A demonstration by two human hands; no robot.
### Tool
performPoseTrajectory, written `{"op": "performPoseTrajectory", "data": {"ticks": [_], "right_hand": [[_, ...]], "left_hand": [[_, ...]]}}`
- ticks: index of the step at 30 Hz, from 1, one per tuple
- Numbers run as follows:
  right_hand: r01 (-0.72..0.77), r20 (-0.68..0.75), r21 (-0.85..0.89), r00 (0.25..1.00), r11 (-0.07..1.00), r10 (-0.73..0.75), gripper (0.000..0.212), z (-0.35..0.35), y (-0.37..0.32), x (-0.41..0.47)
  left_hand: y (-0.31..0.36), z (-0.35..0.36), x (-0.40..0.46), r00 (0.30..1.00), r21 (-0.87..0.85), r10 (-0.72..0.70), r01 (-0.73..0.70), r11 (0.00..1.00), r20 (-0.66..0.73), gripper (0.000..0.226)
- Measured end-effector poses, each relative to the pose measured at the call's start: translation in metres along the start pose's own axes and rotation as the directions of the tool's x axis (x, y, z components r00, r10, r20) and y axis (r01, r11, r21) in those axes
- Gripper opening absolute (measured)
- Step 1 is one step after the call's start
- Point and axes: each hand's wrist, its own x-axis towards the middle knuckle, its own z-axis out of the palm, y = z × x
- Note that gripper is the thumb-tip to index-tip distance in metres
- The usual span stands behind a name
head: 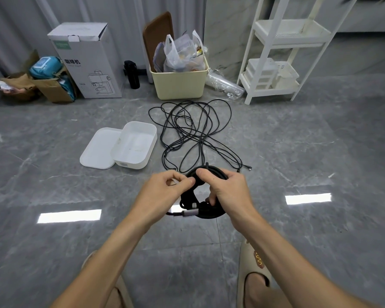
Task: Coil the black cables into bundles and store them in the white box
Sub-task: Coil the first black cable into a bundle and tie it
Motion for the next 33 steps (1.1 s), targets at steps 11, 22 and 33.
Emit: {"op": "performPoseTrajectory", "data": {"ticks": [11, 22, 33], "right_hand": [[-0.14, 0.043, 0.394, 0.99, 0.908, 0.133, 0.027, -0.006, -0.009, 0.005], [-0.312, 0.291, 0.572, 0.942, 0.758, 0.168, 0.031, -0.004, -0.019, -0.004], [-0.325, 0.412, 0.446, 0.902, 0.834, 0.132, 0.028, -0.011, -0.02, -0.004]], "left_hand": [[-0.009, -0.018, 0.004, 0.997, 0.041, 0.059, -0.061, 0.997, 0.054, 0.026], [-0.009, -0.022, 0.001, 0.965, -0.166, 0.143, -0.108, 0.98, 0.219, 0.03], [-0.005, -0.029, 0.0, 0.958, -0.32, 0.146, -0.062, 0.945, 0.246, 0.05]]}}
